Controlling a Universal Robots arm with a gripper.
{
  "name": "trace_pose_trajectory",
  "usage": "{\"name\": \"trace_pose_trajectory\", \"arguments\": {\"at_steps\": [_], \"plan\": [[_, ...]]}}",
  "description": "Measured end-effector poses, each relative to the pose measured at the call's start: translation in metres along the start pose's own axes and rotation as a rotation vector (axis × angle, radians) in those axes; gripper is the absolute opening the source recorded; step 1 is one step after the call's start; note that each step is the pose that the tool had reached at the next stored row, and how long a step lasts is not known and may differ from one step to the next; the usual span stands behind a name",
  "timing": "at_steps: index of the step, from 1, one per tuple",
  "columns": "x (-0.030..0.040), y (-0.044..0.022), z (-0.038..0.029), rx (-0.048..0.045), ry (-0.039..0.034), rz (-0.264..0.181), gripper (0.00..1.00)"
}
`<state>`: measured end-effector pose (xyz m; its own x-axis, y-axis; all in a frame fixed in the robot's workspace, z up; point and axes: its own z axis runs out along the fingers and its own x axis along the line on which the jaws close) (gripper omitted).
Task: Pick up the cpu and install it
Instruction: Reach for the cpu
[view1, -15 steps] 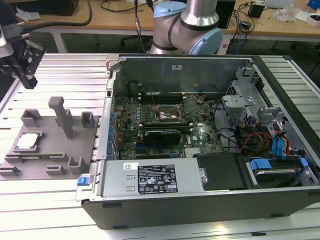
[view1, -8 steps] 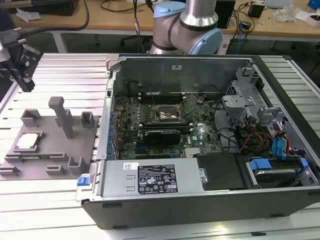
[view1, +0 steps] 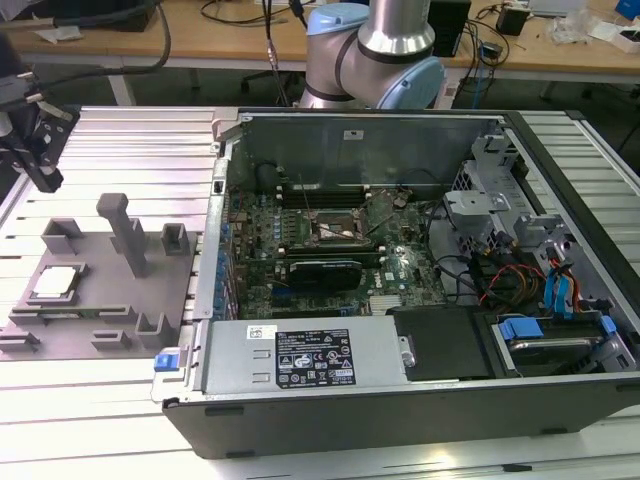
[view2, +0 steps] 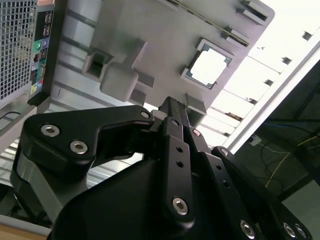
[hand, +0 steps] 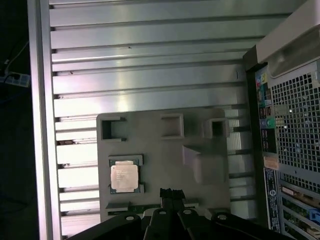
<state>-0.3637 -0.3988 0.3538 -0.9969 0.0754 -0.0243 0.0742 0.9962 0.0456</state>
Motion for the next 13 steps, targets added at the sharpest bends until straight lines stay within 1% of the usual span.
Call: {"name": "trace_pose_trajectory", "arguments": {"at_steps": [1,2,7,9,11,13], "plan": [[0.0037,-0.0005,0.0043,0.0002,0.0002,0.0,0.11],[0.0059,-0.0008,0.0066,0.0001,0.0001,0.0,0.11],[0.0161,-0.0019,0.015,0.0,0.0001,0.0,0.11],[0.0193,-0.0023,0.0183,0.0001,0.0,0.0,0.11],[0.0208,-0.0025,0.0205,0.0001,0.0001,0.0,0.11],[0.0228,-0.0029,0.025,0.0001,0.0001,0.0,0.11]]}}
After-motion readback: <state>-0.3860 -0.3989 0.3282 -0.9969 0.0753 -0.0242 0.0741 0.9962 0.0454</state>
